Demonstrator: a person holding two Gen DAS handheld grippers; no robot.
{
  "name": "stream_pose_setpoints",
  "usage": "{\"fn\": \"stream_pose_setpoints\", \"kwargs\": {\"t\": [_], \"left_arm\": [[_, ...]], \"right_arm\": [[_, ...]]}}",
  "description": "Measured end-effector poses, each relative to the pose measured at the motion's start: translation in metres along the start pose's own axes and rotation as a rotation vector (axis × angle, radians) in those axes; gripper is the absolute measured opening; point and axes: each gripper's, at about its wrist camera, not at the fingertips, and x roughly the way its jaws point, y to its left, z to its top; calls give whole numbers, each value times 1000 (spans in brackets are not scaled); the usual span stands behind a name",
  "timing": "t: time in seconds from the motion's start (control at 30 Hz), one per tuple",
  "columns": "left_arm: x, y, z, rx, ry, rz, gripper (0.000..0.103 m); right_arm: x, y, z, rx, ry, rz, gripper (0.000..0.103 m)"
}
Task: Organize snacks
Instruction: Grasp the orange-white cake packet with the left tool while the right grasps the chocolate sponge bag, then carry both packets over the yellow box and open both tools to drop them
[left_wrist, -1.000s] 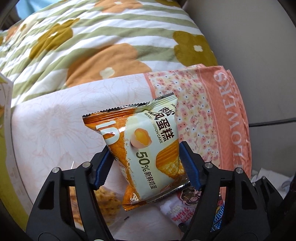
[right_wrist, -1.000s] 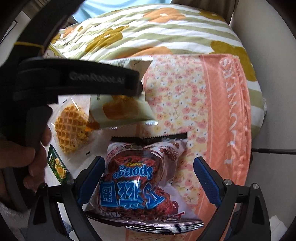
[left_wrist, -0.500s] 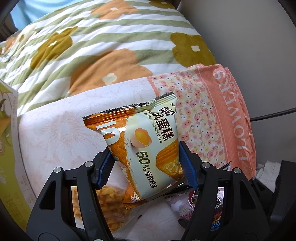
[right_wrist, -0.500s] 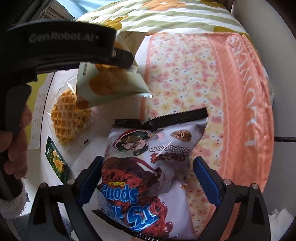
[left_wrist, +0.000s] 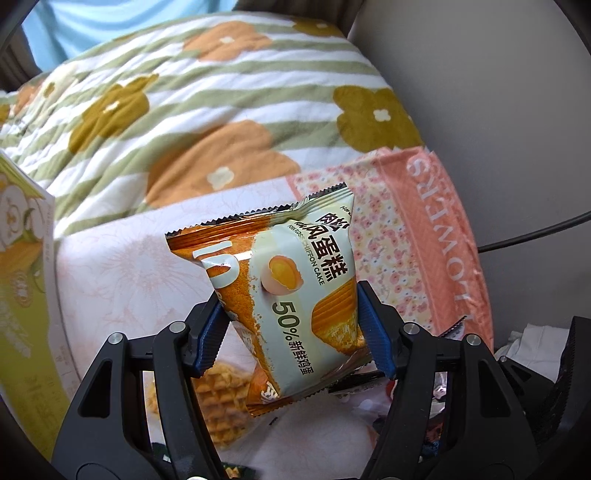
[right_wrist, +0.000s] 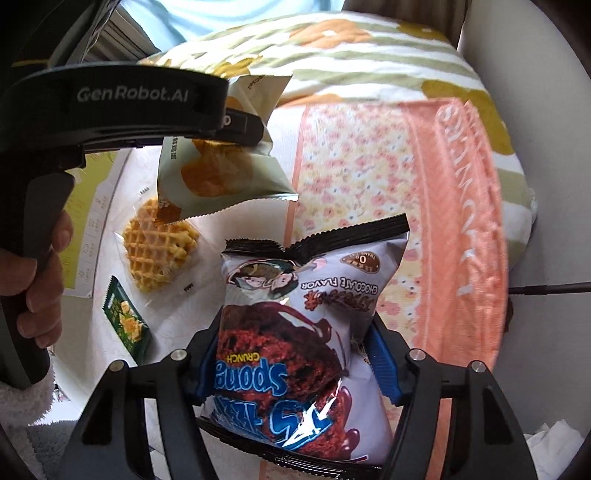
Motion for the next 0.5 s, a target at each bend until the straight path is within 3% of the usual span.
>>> {"fn": "stream_pose_setpoints", "kwargs": {"t": [0.33,0.5], "left_arm": [[-98,0,8,-20,-192,26,62],[-156,18,-4,-74,-286,56,62]], "right_arm": [[-84,32,0,-83,-160,-45,63],[-121,50,19,-172,-255,-40,63]]}}
